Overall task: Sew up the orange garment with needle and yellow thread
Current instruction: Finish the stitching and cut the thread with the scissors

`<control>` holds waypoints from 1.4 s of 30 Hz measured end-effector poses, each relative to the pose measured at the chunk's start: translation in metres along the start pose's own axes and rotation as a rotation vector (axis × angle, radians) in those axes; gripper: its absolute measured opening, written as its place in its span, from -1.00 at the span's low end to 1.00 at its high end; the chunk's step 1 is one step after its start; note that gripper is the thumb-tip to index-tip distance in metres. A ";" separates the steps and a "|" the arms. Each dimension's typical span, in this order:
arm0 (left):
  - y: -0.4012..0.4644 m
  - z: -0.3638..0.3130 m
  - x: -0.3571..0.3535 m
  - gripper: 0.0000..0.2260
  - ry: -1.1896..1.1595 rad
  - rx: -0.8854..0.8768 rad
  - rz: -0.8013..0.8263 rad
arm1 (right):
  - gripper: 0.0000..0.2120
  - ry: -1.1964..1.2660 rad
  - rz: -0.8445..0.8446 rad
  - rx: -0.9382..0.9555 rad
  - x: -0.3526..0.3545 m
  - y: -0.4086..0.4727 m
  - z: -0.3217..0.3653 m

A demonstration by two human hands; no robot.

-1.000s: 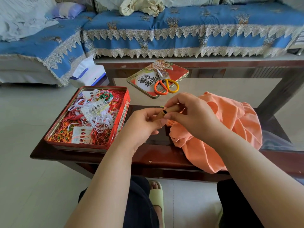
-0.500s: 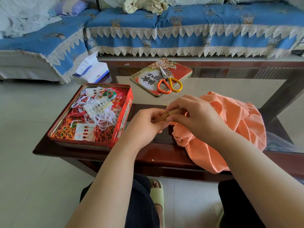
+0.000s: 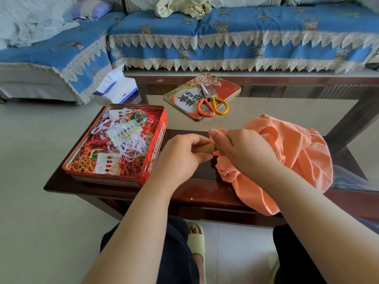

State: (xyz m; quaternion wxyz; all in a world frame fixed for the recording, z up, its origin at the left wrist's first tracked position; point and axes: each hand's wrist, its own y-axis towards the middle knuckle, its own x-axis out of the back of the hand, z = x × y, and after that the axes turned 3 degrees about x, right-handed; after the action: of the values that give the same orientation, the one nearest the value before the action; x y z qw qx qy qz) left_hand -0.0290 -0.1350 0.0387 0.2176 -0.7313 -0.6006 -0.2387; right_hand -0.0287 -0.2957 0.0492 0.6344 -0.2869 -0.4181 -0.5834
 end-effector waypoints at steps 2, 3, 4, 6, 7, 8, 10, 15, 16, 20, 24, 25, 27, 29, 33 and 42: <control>0.000 0.000 0.001 -0.79 0.045 0.001 -0.005 | -0.39 0.205 0.093 -0.110 0.000 -0.001 0.001; 0.000 0.000 0.002 -0.80 0.050 0.005 -0.011 | -0.36 0.287 0.127 -0.128 0.001 -0.002 0.001; -0.001 0.001 0.004 -0.80 0.049 0.010 -0.021 | -0.39 0.349 0.143 -0.115 0.002 -0.003 0.000; -0.001 0.002 0.006 -0.80 0.055 0.026 -0.040 | -0.61 0.451 0.135 -0.047 0.003 -0.004 -0.004; 0.000 0.002 0.006 -0.80 0.058 0.030 -0.042 | -0.68 0.483 0.120 -0.023 0.004 -0.005 -0.005; 0.000 0.003 0.007 -0.80 0.059 0.032 -0.041 | -0.73 0.501 0.102 -0.001 0.004 -0.006 -0.007; -0.001 0.002 0.007 -0.81 0.076 0.025 -0.034 | -0.85 0.436 0.067 0.040 0.003 -0.008 -0.008; -0.003 0.003 0.010 -0.84 0.122 0.009 -0.029 | -0.41 0.419 0.127 -0.097 0.002 -0.006 -0.002; -0.003 0.003 0.010 -0.84 0.127 0.010 -0.034 | -0.45 0.473 0.119 -0.089 0.002 -0.006 -0.002; -0.003 0.005 0.012 -0.81 0.122 0.007 -0.026 | -0.80 0.459 0.095 0.040 0.000 -0.008 -0.004; -0.004 0.005 0.011 -0.83 0.143 0.006 -0.024 | -0.47 0.422 0.134 -0.089 0.001 -0.006 -0.005; -0.004 0.005 0.012 -0.85 0.139 0.010 -0.030 | -0.52 0.462 0.116 -0.062 0.003 -0.006 -0.005; -0.004 0.006 0.014 -0.85 0.135 0.013 -0.030 | -0.70 0.485 0.107 0.026 0.005 -0.006 -0.006; -0.005 0.006 0.014 -0.83 0.146 0.002 -0.012 | -0.80 0.437 0.145 0.044 0.002 -0.008 -0.006; -0.004 0.005 0.014 -0.84 0.152 0.014 -0.023 | -0.46 0.427 0.125 -0.094 0.002 -0.005 -0.005; -0.004 0.005 0.016 -0.84 0.156 0.000 -0.023 | -0.40 0.428 0.182 -0.142 0.001 -0.005 -0.002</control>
State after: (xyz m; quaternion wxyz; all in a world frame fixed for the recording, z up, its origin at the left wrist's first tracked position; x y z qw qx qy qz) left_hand -0.0300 -0.1192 0.0448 0.2610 -0.7037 -0.5901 -0.2973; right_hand -0.0331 -0.2988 0.0483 0.7367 -0.2372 -0.2048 -0.5992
